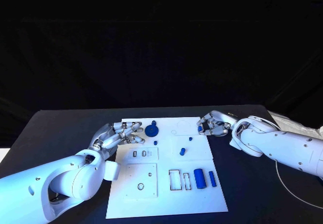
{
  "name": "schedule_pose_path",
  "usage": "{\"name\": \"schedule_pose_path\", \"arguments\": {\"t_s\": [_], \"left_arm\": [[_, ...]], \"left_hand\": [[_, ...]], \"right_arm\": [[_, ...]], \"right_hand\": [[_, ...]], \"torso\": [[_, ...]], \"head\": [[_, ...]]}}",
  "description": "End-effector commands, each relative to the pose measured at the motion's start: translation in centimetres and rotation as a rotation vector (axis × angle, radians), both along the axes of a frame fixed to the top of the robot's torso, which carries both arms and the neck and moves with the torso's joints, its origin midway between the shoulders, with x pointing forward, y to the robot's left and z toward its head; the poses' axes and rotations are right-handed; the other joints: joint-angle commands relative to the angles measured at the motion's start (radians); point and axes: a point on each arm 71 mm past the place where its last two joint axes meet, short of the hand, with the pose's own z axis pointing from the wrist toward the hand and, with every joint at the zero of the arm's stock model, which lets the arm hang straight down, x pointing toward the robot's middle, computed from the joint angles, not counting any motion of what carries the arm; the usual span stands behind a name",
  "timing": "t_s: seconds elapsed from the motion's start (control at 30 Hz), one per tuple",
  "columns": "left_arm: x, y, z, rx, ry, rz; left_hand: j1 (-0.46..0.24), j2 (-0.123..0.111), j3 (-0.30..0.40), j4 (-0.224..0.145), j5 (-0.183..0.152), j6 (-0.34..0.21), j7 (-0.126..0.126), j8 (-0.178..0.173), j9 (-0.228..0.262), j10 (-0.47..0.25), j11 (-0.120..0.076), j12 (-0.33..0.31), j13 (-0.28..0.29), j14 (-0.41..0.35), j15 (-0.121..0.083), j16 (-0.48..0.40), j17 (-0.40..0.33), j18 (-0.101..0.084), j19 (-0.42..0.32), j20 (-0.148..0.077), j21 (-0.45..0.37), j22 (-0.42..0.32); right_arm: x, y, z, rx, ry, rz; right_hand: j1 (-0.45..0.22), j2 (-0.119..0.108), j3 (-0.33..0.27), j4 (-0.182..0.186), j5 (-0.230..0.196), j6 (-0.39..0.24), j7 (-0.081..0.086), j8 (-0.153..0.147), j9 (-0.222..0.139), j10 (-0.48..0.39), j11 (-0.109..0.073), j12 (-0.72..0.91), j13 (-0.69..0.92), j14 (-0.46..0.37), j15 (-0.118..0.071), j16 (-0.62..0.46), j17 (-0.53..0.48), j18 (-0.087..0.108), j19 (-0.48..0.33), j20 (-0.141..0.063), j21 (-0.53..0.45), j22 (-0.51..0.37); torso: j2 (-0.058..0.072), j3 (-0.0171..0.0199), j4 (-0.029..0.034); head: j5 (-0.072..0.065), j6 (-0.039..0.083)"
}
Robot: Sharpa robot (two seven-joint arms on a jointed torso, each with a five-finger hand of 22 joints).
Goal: Assemble the parts on the task board
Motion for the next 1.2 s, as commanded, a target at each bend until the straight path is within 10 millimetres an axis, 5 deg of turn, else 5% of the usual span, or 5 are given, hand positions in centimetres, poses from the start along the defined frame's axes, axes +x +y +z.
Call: {"name": "schedule_pose_path", "arguments": {"t_s": [0.03,0.83,1.2], "left_arm": [[-0.1,-0.2,0.1,-0.013,-0.007,-0.019],[0.0,-0.2,0.1,-0.011,-0.005,-0.018],[0.3,0.3,-0.1,-0.004,-0.006,-0.003]], "left_hand": [[0.008,-0.001,0.007,-0.001,-0.001,-0.004,0.005,-0.005,0.0,-0.002,0.004,-0.003,0.001,-0.006,0.001,-0.004,0.001,0.008,0.001,0.006,-0.006,-0.001],[0.008,-0.001,0.007,-0.001,-0.001,-0.004,0.005,-0.005,0.0,-0.002,0.004,-0.003,0.001,-0.006,0.001,-0.004,0.001,0.008,0.001,0.006,-0.006,-0.001],[0.008,0.0,0.01,-0.003,-0.001,-0.003,0.004,-0.005,0.0,-0.002,0.004,-0.003,0.002,-0.007,0.001,-0.004,0.006,0.008,0.001,0.006,-0.008,-0.002]], "right_arm": [[0.0,0.1,-0.2,-0.005,0.014,0.014],[0.3,0.3,-0.2,0.023,0.002,-0.02],[0.2,1.3,2.3,0.121,-0.041,-0.084]], "right_hand": [[0.002,0.011,0.003,-0.007,0.004,0.015,-0.001,0.004,0.002,0.004,-0.002,0.005,0.003,0.077,-0.001,0.006,0.137,-0.017,0.005,0.001,0.006,0.001],[0.011,0.075,0.045,-0.021,-0.039,0.137,-0.042,0.055,0.027,0.031,-0.035,0.037,0.039,0.081,-0.028,0.014,0.151,-0.019,0.012,-0.021,0.017,0.02],[0.012,0.097,0.065,-0.026,-0.054,0.147,-0.048,0.058,0.032,0.038,-0.041,0.042,0.045,0.082,-0.033,0.016,0.154,-0.02,0.014,-0.028,0.019,0.023]], "torso": [[0.0,0.0003,0.0002],[-0.001,0.0,0.001],[-0.004,-0.0008,0.0014]], "head": [[0.0,0.0],[0.002,-0.005],[0.005,-0.004]]}}
